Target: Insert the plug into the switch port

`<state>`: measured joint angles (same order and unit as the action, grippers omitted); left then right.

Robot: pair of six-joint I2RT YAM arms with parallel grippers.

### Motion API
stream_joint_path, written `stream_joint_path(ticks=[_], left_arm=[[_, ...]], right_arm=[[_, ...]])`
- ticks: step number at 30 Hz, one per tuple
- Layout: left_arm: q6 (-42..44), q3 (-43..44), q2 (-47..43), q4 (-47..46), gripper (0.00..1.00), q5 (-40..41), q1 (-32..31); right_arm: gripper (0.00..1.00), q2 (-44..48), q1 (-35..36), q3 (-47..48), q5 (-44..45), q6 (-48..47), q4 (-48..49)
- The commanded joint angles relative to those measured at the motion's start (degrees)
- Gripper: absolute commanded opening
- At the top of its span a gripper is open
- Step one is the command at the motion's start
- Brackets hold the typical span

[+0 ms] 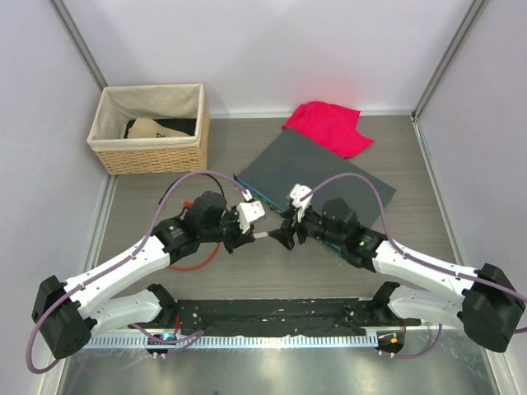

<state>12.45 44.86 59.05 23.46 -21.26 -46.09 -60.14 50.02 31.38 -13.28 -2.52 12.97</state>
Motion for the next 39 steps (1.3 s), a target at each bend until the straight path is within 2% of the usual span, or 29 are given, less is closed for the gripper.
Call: stream_joint_path(ticks=[1,6,7,11,17,24,30,35,39], left_arm=[[-9.9,-4.0,0.3,-13.0,0.00,10.4,-0.7],[-15.4,-5.3,6.0,-18.9,0.00,18.8,-1.3],[-16.3,-5.3,8.4,-19.9,0.00,19.7,-1.9],[-19.9,-4.8,14.8,-25.6,0.00,23.9,-3.9],[-24.6,-4.2,23.4,-33.8,0.00,28.0,-5.7],[-26.3,-1.6,30.4,-38.4,0.00,32.0,-7.3],[-27.8,-1.1,34.9,-42.4,0.00,35.2,-8.5],[-27.2,0.2,37.4,-43.7,0.00,37.2,-10.0],[-27.8,1.1,38.1,-43.9,0.00,37.6,-10.7]], right_arm=[[0.78,0.8,-6.2,1.4,4.8,6.2,2.5],[0.92,-2.3,-14.5,4.7,12.6,10.6,-1.2],[0.93,-3.4,-16.0,6.5,17.0,11.1,-1.9],[0.97,-8.1,-24.9,10.9,19.9,13.0,-4.2],[0.99,-19.1,-40.1,18.9,14.1,14.9,-5.7],[0.99,-34.9,-51.3,28.7,5.9,16.4,-3.5],[0.97,-45.4,-54.9,32.2,1.0,17.0,1.7],[0.97,-49.9,-55.8,32.5,-3.8,18.1,5.4],[0.96,-51.3,-56.4,34.4,-6.0,18.2,4.1]])
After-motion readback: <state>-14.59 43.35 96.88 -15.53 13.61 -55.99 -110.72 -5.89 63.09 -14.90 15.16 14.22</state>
